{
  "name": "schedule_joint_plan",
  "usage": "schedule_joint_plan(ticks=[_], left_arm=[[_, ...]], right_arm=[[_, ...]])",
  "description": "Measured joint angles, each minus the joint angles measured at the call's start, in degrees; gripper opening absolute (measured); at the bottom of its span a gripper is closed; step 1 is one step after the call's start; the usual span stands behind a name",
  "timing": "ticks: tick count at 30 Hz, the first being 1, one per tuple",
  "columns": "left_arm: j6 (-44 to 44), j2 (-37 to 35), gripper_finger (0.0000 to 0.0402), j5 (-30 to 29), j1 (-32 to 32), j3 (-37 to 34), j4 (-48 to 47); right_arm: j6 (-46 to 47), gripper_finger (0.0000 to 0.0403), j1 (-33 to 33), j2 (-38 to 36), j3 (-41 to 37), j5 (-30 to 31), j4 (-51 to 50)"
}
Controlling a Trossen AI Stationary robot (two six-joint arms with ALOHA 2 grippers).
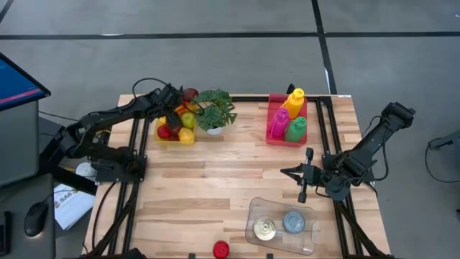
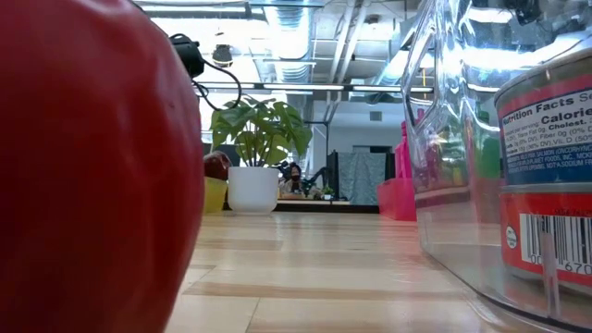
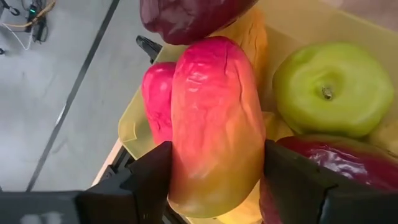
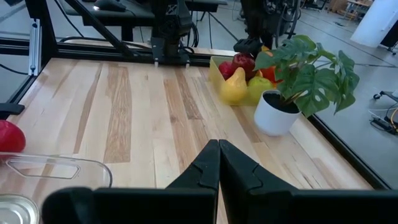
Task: Pick & Place Food Item
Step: Put the orange mango into the yellow bin, then put the red apple into the yellow bin
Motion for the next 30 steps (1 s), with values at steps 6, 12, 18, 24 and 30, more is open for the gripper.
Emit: schedule_joint_plan(ticks=[6, 12, 18, 24, 30], left_arm=[[-0.38, -0.02, 0.0241, 0.34, 0.0, -0.05, -0.11], [-0.41, -0.04, 0.0252, 0.34, -0.03, -0.05, -1.88], [-0.43, -0.07, 0.0261, -0.17, -0.04, -0.05, -3.04], [-0.43, -0.09, 0.028, -1.48, -0.04, -0.05, -3.18], [-0.43, -0.36, 0.0287, -6.69, -0.05, -0.05, -3.25]], right_arm=[[0.0, 0.0, 0.0, -0.01, 0.0, -0.01, -0.16], [0.0, 0.0, 0.0, -0.02, 0.0, -0.01, -0.18], [-0.07, 0.0, 0.0, -0.02, 0.0, -0.01, -0.25], [-0.07, 0.0, 0.0, -0.02, 0.0, -0.03, -0.31], [-0.04, 0.0, 0.0, -0.01, 0.0, -0.03, -0.33]])
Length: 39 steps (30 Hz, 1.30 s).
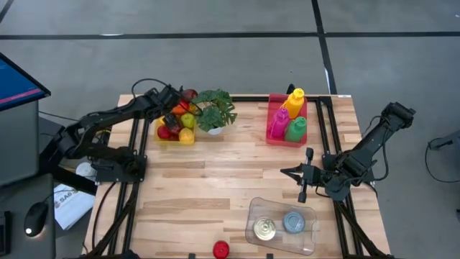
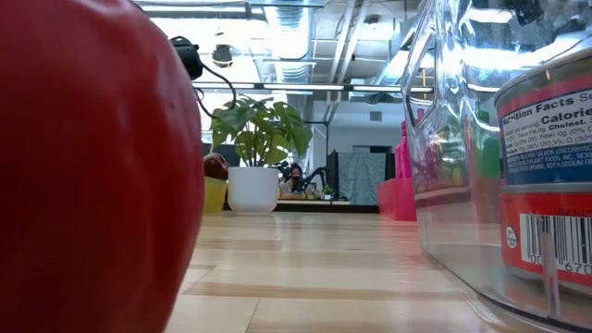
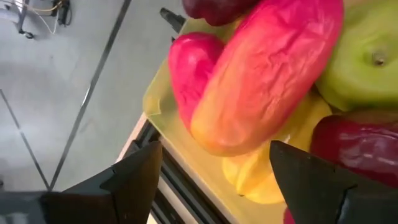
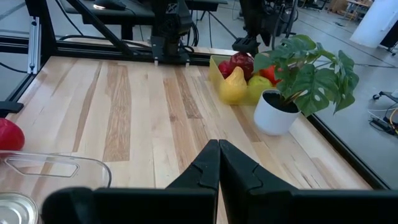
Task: Pick & Place Food Item
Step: Put the red apple into the yellow bin
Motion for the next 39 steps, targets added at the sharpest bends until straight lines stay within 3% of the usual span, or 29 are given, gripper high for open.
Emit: schedule_joint_plan(ticks=[11, 21, 27, 30, 39], left_arm=[[-1.64, -12.43, 0.0285, 1.58, -0.28, 0.0, -0.08], [-9.72, -25.53, 0.0285, 28.09, -2.66, 0.0, 3.36], [-12.64, -27.78, 0.0285, 38.78, -8.18, 0.0, 9.64], [-14.33, -27.81, 0.0285, 41.47, -11.82, 0.0, 13.48], [-18.27, -27.29, 0.0285, 41.77, -24.12, 0.0, 22.02]], right_arm=[[-0.01, 0.0, 0.0, 0.01, 0.0, -0.22, -0.04], [-0.02, 0.0, 0.0, -0.01, 0.0, -0.22, -0.04], [0.01, 0.0, 0.0, -0.01, 0.0, -0.23, 0.0], [0.04, 0.0, 0.0, -0.01, 0.0, -0.24, 0.06], [0.09, 0.0, 0.0, 0.01, 0.0, -0.43, 0.04]])
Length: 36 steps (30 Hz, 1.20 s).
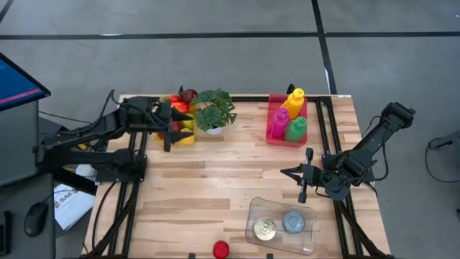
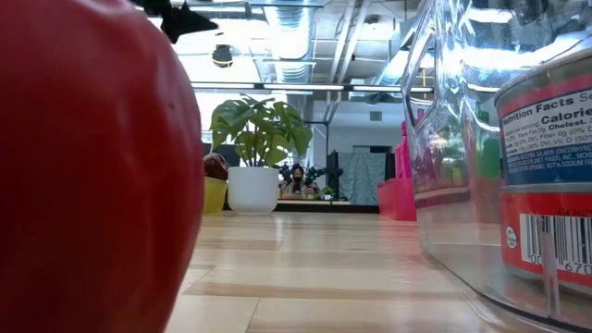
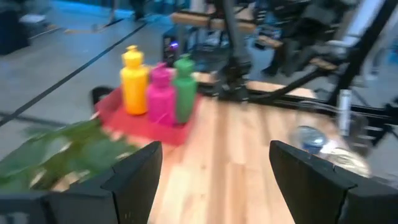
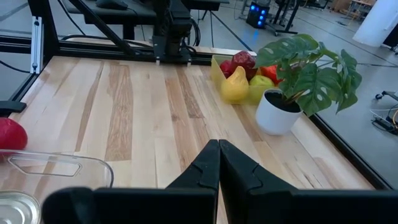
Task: Pick & Place Food Item
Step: Put the red apple into the yellow bin
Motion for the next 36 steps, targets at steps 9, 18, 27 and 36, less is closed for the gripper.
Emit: schedule_joint_plan(ticks=[9, 18, 27, 36], left_arm=[[0.0, 0.95, 0.0285, -0.02, -10.96, 0.02, 1.54], [0.0, 7.93, 0.0285, -0.03, -19.36, 0.09, 4.44], [-0.37, 18.26, 0.0285, -0.28, -24.13, 0.04, 7.57], [-0.42, 25.71, 0.0285, -0.4, -26.74, 0.0, 12.93]], right_arm=[[0.0, 0.0, 0.0, -0.01, 0.0, -0.01, -0.02], [-0.01, 0.0, 0.0, -0.01, 0.04, -0.01, 0.1], [0.0, 0.0, 0.0, -0.02, 0.04, -0.01, 0.11], [-0.01, 0.0, 0.0, -0.01, 0.04, -0.01, 0.16]])
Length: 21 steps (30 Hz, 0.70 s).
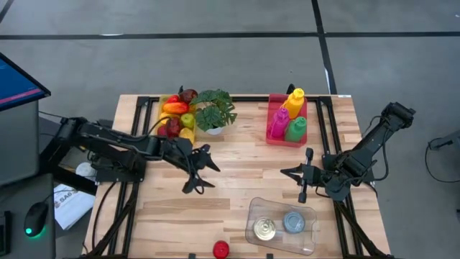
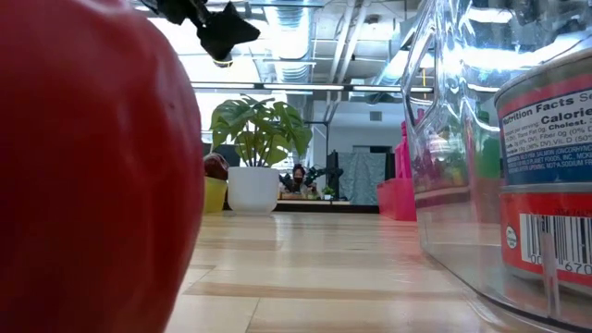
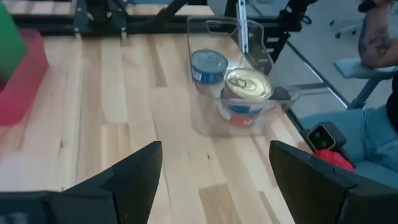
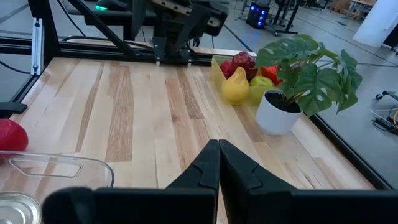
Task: Pick & Place Food Item
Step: Put the red apple into the yellow bin
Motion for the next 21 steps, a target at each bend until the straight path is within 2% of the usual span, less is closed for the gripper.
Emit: schedule_joint_plan(ticks=[10, 16, 21], left_arm=[[0.57, 0.81, 0.0285, -0.11, 0.59, 0.0, 6.54], [7.42, 0.67, 0.0285, -0.11, 0.44, 0.02, 8.17], [8.63, 0.66, 0.0285, -0.09, 0.22, 0.02, 8.17]], right_arm=[[0.01, 0.0, 0.0, -0.01, 0.0, 0.0, -0.03], [-0.1, 0.0, 0.0, 0.01, 0.0, 0.0, -0.05], [-0.03, 0.0, 0.0, -0.01, 0.0, 0.0, 0.16]])
